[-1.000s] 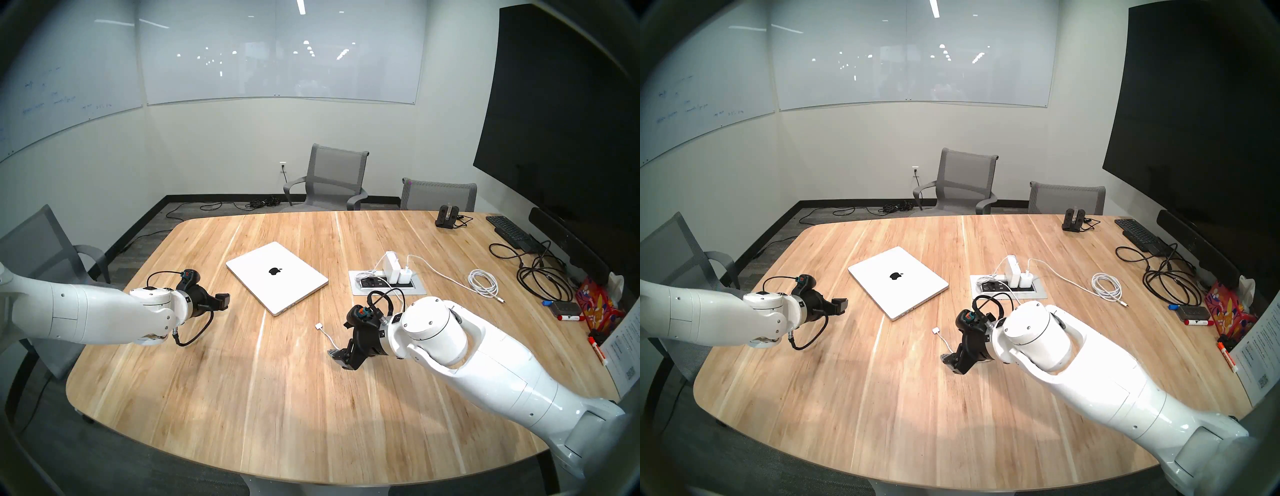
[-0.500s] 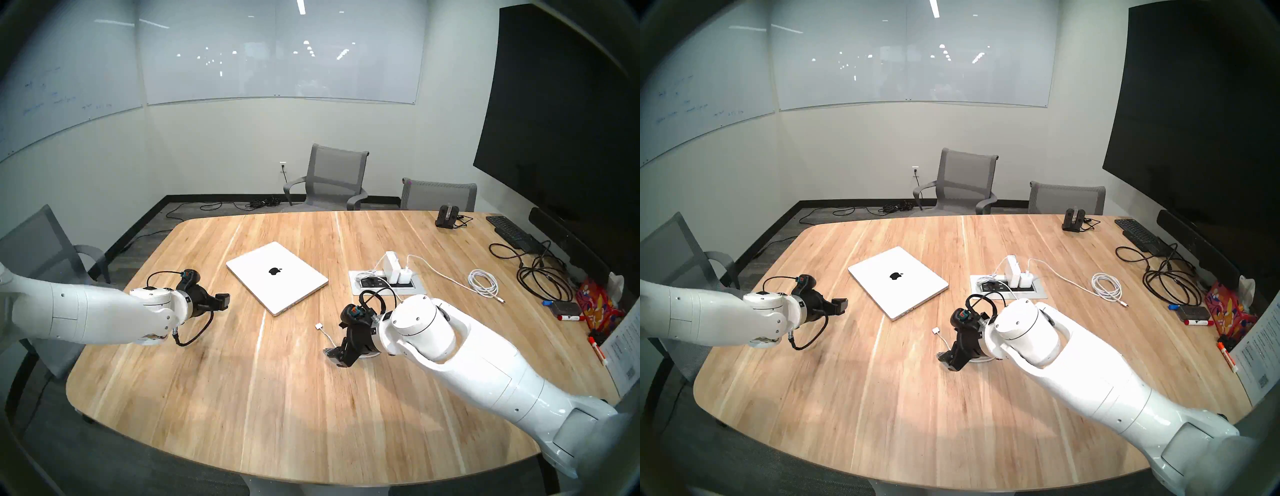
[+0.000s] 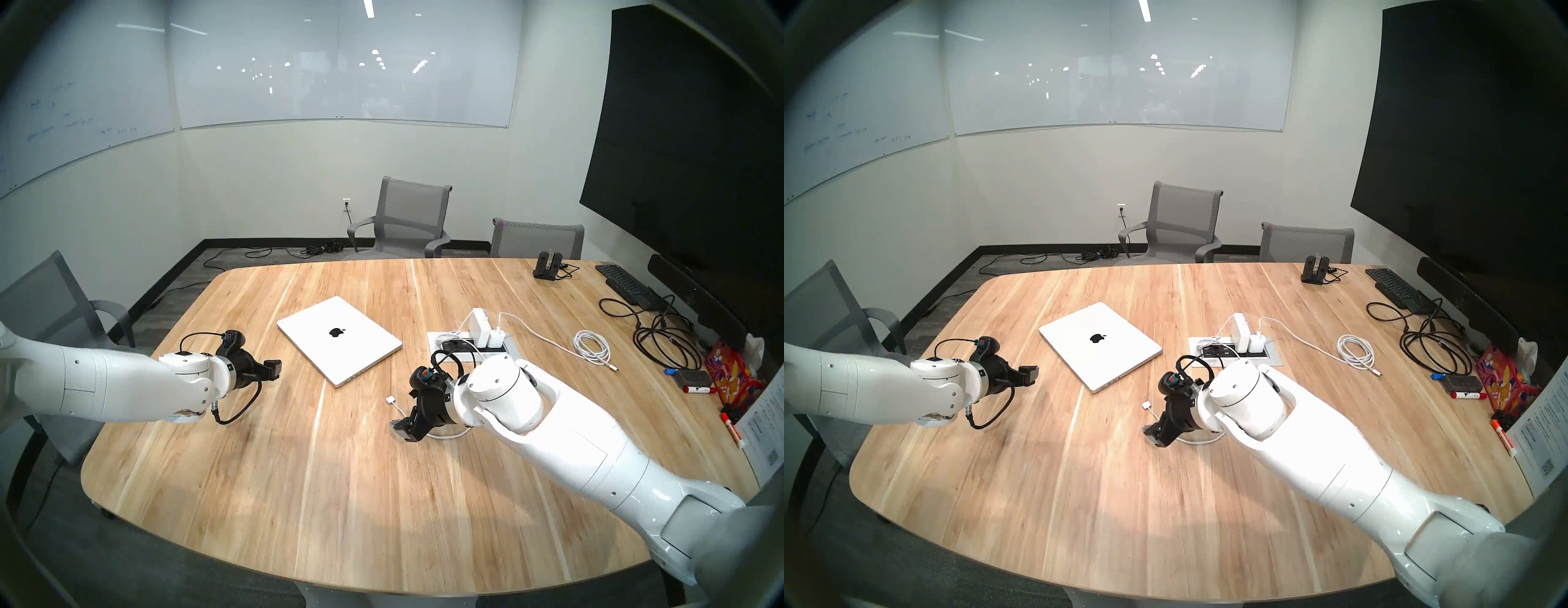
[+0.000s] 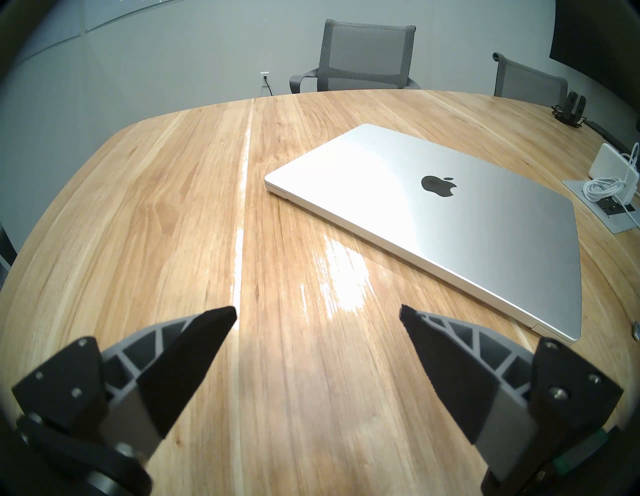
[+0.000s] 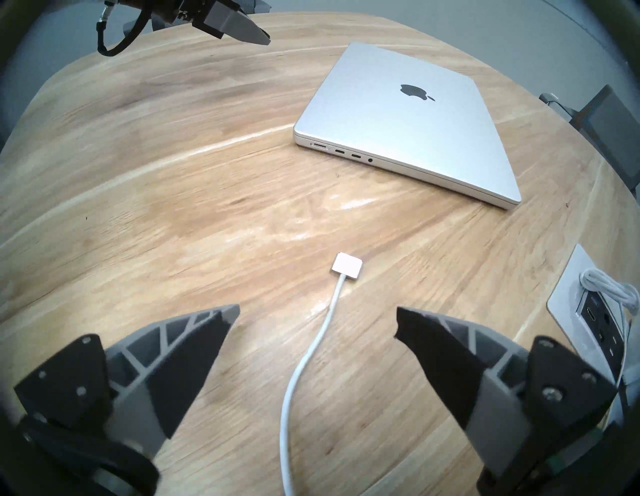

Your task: Plug the charging cable into the port of a MacBook

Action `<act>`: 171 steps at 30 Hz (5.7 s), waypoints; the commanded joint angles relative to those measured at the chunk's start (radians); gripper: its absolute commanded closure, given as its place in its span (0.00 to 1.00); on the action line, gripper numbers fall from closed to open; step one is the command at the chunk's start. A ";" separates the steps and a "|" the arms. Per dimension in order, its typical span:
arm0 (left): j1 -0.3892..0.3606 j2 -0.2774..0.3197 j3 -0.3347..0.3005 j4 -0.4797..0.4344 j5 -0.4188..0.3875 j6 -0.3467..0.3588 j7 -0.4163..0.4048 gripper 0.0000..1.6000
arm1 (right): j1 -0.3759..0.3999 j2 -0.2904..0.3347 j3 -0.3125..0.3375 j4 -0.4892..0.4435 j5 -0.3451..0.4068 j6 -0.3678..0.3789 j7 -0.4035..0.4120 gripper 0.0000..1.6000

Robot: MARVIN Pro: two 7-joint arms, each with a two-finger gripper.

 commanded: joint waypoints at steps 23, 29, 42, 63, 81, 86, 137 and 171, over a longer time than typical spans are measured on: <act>-0.015 -0.002 -0.012 0.000 0.001 -0.003 0.000 0.00 | 0.063 -0.053 0.020 0.047 0.032 0.098 0.057 0.00; -0.015 -0.002 -0.012 0.000 0.001 -0.003 0.000 0.00 | 0.071 -0.069 0.018 0.082 0.033 0.106 0.064 0.00; -0.015 -0.002 -0.011 0.000 0.001 -0.003 0.000 0.00 | 0.076 -0.086 0.017 0.126 0.036 0.089 0.091 0.03; -0.015 -0.002 -0.012 0.000 0.001 -0.003 0.000 0.00 | 0.079 -0.086 0.010 0.128 0.024 0.109 0.098 0.55; -0.015 -0.002 -0.012 0.000 0.001 -0.003 0.001 0.00 | 0.055 -0.068 0.019 0.099 0.006 0.134 0.101 0.62; -0.015 -0.002 -0.012 0.000 0.001 -0.003 0.001 0.00 | 0.047 -0.067 0.027 0.093 0.007 0.135 0.095 0.80; -0.015 -0.002 -0.011 0.000 0.001 -0.003 0.000 0.00 | 0.111 -0.164 -0.001 0.139 -0.008 0.135 0.086 1.00; -0.015 -0.002 -0.011 0.000 0.001 -0.003 0.000 0.00 | 0.174 -0.261 -0.019 0.267 -0.012 0.099 0.101 1.00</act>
